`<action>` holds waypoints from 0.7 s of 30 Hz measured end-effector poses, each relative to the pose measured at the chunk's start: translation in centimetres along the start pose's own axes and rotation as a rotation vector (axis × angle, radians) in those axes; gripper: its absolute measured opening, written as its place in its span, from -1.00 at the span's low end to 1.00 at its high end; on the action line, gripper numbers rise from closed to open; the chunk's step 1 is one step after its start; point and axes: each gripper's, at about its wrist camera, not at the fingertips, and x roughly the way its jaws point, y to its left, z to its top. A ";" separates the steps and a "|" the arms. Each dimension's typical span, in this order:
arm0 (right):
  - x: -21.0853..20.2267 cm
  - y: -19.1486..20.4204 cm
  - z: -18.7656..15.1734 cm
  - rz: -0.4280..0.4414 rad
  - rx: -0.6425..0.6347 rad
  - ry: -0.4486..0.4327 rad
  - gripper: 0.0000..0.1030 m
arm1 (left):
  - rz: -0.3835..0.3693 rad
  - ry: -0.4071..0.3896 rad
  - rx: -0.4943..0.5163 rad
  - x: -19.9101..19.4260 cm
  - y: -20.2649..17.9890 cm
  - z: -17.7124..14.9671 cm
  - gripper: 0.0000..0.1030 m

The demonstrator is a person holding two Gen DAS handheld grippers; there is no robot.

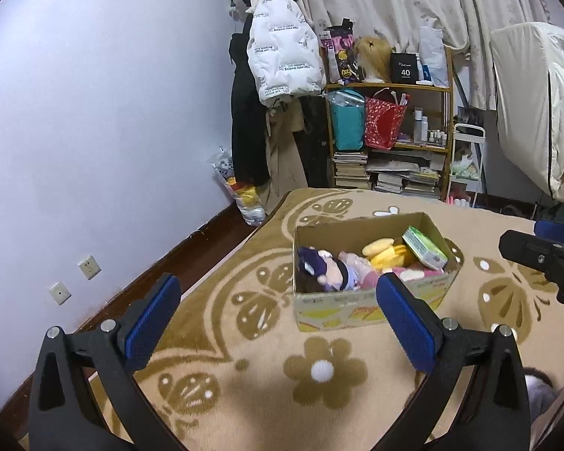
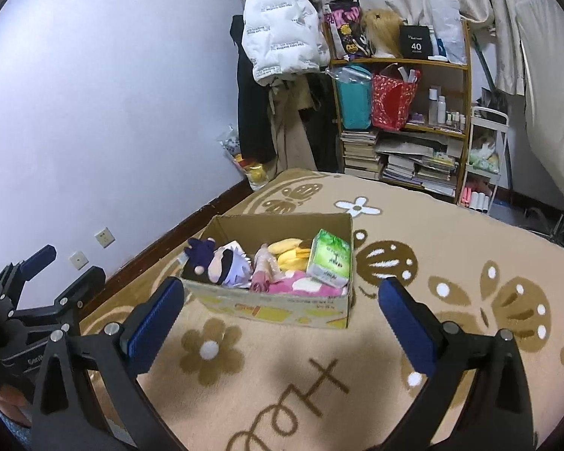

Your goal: Organize soft objects

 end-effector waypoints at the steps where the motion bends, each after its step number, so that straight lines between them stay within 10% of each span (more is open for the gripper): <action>1: -0.1 -0.1 -0.5 0.002 0.007 -0.001 1.00 | 0.001 0.002 0.003 -0.3 -0.1 -0.4 0.99; 21: 0.3 -1.2 -5.8 -0.005 0.054 0.028 1.00 | 0.026 0.021 0.001 -0.3 -0.2 -3.2 0.99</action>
